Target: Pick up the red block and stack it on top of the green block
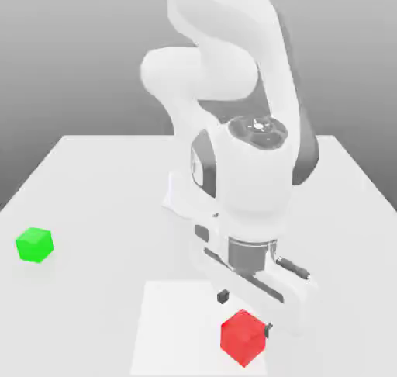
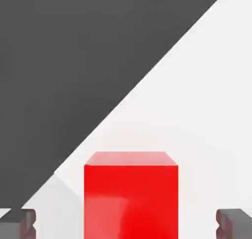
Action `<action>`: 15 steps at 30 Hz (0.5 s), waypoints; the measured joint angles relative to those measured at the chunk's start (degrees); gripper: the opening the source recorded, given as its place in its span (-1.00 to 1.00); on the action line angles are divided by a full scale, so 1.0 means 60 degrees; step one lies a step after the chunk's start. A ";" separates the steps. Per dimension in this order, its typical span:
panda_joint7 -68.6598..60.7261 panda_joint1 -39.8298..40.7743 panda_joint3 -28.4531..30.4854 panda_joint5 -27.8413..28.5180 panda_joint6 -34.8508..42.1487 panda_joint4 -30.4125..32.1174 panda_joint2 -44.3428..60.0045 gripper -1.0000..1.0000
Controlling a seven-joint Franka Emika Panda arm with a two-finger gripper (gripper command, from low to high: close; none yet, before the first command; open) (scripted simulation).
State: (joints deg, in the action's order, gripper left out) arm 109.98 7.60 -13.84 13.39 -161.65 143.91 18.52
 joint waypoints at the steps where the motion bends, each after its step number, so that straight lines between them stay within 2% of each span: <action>1: 0.0146 -0.0173 0.0213 0.0194 -0.0226 -0.0048 0.0287 0.00; 2: 0.0228 -0.0256 0.0318 0.0304 -0.0342 -0.0074 0.0436 -1.00; 9: 0.0210 -0.0236 0.0292 0.0277 -0.0339 -0.0068 0.0404 -1.00; 15: -0.0634 0.0318 -0.0496 -0.0860 0.0879 0.0207 -0.1130 -1.00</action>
State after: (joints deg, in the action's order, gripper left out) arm 106.17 9.51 -16.81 8.23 -156.38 145.16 11.74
